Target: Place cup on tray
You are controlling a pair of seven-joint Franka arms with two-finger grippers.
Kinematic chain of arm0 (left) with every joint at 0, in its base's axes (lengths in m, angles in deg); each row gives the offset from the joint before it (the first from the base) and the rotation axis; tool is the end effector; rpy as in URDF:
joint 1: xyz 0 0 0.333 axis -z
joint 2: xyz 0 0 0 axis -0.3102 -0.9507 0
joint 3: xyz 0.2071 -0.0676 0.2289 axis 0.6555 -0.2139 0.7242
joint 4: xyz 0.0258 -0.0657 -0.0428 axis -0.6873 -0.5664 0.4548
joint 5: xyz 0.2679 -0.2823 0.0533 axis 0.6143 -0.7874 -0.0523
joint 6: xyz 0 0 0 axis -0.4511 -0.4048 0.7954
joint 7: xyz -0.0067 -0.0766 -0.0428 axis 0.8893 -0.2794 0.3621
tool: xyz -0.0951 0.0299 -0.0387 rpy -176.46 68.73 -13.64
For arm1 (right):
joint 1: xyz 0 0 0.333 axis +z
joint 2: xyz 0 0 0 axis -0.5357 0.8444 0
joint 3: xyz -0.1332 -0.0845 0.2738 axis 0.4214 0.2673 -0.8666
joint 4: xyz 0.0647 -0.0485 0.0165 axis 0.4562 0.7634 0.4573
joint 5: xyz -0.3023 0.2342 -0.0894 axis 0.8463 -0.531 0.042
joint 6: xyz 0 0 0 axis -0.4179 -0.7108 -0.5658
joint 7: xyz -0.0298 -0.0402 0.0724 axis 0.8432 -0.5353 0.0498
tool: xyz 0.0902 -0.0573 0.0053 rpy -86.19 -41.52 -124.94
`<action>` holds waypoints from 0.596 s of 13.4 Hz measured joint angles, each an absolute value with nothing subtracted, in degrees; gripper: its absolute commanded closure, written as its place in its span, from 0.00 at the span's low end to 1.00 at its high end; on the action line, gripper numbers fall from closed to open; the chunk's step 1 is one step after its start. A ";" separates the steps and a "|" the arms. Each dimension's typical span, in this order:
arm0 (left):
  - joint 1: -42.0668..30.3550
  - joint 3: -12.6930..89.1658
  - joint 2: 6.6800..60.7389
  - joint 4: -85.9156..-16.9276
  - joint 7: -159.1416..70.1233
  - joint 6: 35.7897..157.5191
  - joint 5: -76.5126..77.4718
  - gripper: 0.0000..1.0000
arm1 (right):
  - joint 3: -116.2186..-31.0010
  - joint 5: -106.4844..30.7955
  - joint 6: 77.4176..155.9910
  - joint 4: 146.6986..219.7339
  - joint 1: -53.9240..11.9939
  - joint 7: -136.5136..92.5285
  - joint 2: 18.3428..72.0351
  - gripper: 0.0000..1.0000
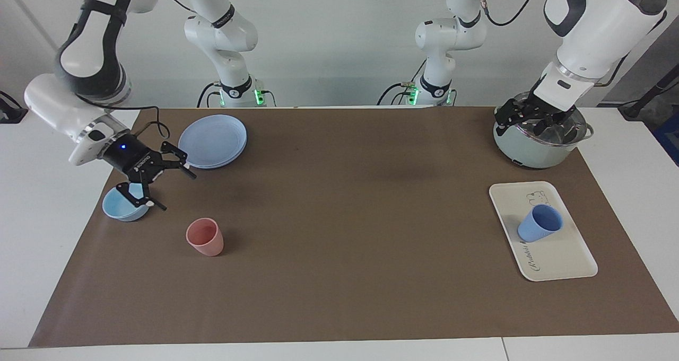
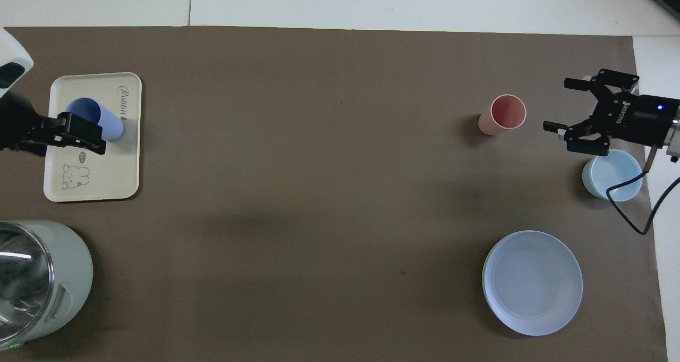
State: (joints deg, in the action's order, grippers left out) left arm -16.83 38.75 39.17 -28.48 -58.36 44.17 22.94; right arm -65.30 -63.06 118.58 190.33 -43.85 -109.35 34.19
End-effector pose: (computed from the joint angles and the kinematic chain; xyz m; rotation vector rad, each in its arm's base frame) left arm 0.5687 -0.0418 0.6057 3.0904 -0.0606 -0.1349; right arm 0.5887 -0.0881 0.4753 -2.2227 -1.1780 -0.9865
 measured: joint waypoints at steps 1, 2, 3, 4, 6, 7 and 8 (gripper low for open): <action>-16.83 38.75 39.24 -28.56 -58.36 44.14 22.94 0.00 | -65.34 -56.61 119.62 190.02 -42.77 -103.07 32.91 0.00; -16.89 38.75 39.30 -28.64 -58.35 44.14 22.94 0.00 | -65.41 -50.32 120.45 189.76 -41.14 -95.87 31.71 0.00; -17.11 38.76 39.35 -28.66 -58.31 44.18 22.94 0.00 | -65.56 -44.30 121.01 189.64 -39.32 -88.38 30.72 0.00; -17.55 38.77 39.38 -28.66 -58.30 44.19 22.94 0.00 | -65.70 -38.66 121.39 189.61 -37.38 -81.29 30.02 0.00; -18.21 38.79 39.43 -28.66 -58.31 44.19 22.94 0.00 | -66.08 -28.36 121.96 189.49 -34.26 -66.56 28.63 0.00; -18.29 38.77 39.44 -28.66 -58.31 44.20 22.94 0.00 | -66.17 -23.71 121.84 189.46 -32.94 -59.23 27.76 0.00; -18.30 38.71 39.45 -28.67 -58.31 44.20 22.94 0.00 | -66.22 -19.53 121.17 189.45 -31.53 -51.83 26.80 0.00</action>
State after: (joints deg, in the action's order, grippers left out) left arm -18.30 38.71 39.45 -28.67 -58.31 44.20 22.94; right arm -66.22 -19.53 121.17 189.45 -31.53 -51.83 26.80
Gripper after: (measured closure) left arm 0.000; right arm 0.000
